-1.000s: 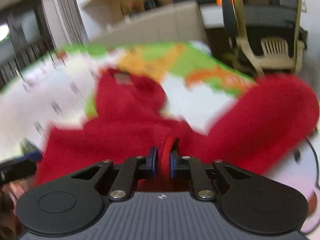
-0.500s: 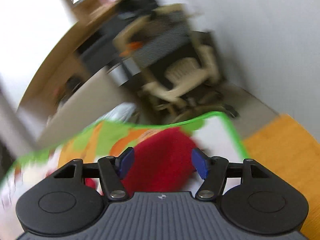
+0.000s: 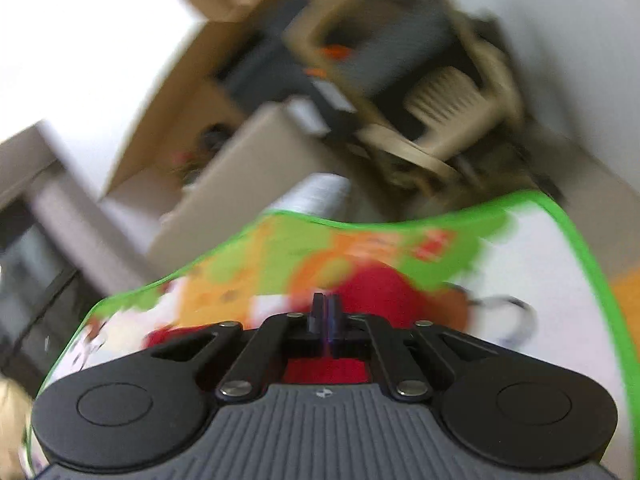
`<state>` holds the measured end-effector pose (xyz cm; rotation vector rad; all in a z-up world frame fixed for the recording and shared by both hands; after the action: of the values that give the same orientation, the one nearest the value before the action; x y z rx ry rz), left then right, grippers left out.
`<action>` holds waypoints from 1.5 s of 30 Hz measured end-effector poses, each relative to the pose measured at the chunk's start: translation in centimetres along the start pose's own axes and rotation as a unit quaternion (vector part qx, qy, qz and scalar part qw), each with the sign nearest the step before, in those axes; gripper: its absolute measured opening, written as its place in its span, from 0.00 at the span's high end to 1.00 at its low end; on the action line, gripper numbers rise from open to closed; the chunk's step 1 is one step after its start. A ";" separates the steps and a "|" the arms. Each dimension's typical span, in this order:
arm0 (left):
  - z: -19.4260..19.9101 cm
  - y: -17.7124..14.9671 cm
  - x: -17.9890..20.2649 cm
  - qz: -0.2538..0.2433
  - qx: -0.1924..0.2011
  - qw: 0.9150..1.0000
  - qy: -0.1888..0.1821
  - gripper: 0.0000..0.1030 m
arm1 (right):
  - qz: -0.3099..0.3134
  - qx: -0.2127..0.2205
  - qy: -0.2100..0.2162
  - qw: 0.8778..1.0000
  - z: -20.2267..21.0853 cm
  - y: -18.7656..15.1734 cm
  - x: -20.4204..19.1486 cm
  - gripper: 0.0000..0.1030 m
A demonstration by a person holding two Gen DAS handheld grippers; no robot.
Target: Fold clothes
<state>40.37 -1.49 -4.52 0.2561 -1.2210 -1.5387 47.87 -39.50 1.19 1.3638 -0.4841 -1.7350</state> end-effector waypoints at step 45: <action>0.7 0.1 -0.6 0.031 0.018 0.999 -0.023 0.00 | -0.262 -0.202 0.173 0.928 -5.0 -7.2 -0.1 0.03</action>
<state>40.13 -0.64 -4.38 0.2054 -1.2822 -1.4770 49.71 -34.36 -5.71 1.5253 0.4579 -1.8074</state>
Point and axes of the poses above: each gripper's, at about its wrist camera, not at the fingertips, and z roughly against the way its jaws point, x to its right, y to its top, the point moved 8 cm from there along -z, roughly the way its jaws point, and after that the axes turned 6 degrees about -y, right-handed, at the moved point
